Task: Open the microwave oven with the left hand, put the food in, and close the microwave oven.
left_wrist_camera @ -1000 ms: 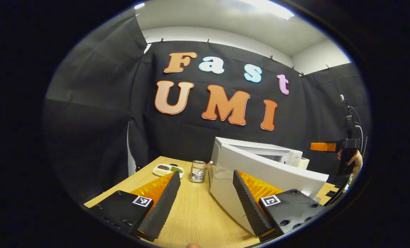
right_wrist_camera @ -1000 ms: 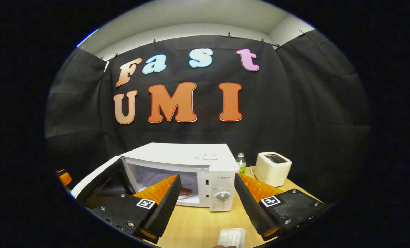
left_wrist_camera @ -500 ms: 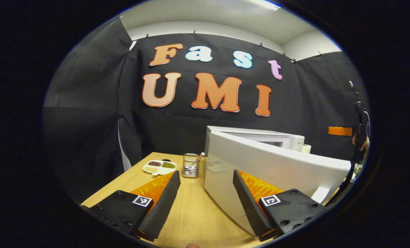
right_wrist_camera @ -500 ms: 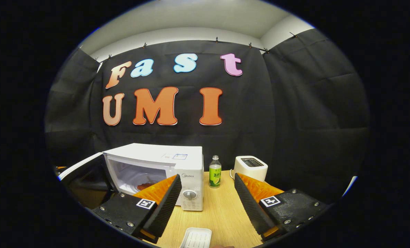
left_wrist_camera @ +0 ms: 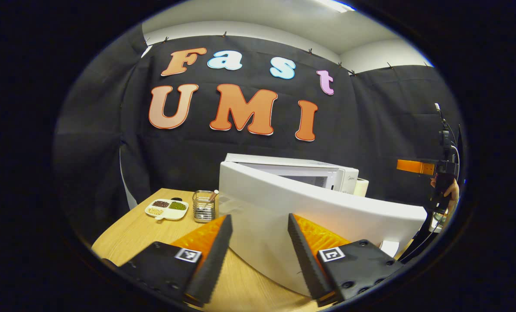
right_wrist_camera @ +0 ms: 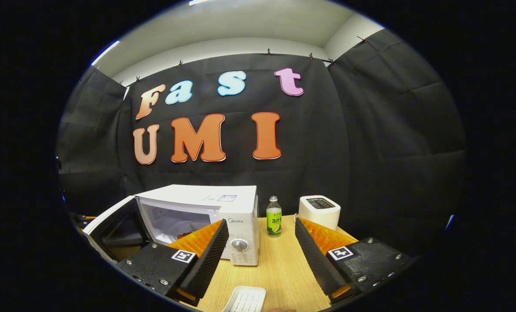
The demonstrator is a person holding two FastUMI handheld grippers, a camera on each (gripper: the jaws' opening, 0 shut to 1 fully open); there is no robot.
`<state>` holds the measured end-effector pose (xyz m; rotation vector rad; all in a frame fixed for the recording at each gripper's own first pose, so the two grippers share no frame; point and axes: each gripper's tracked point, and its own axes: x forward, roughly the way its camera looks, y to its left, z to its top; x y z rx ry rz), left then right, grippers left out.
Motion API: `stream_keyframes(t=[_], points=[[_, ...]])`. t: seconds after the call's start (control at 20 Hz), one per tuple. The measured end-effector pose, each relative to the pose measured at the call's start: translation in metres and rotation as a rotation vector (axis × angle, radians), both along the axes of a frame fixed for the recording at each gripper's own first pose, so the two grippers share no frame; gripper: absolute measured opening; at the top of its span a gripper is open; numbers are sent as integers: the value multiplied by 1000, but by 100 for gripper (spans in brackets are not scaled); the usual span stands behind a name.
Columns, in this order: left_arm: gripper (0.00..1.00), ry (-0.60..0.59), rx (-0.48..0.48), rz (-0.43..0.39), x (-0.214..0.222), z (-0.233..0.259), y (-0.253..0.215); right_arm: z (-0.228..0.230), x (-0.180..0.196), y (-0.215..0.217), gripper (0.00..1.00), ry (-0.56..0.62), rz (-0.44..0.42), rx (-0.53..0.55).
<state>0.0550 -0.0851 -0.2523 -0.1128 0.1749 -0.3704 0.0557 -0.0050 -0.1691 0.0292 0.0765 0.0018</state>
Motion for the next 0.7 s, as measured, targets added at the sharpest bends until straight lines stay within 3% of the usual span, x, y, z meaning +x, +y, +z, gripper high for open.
stream_keyframes(t=[0.2, 0.3, 0.5, 0.7], points=[[7, 24, 33, -2, 13, -9, -20, -4, -1, -13, 95, 6, -16, 9], [7, 34, 62, -18, 14, -14, -33, -9, 0, -22, 95, 13, -26, 17], [5, 31, 72, -135, 11, -14, -74, -14, 1, -35, 95, 22, -48, 22], [5, -5, 154, -142, 23, -11, -100, -18, 2, -42, 95, 31, -50, 19]])
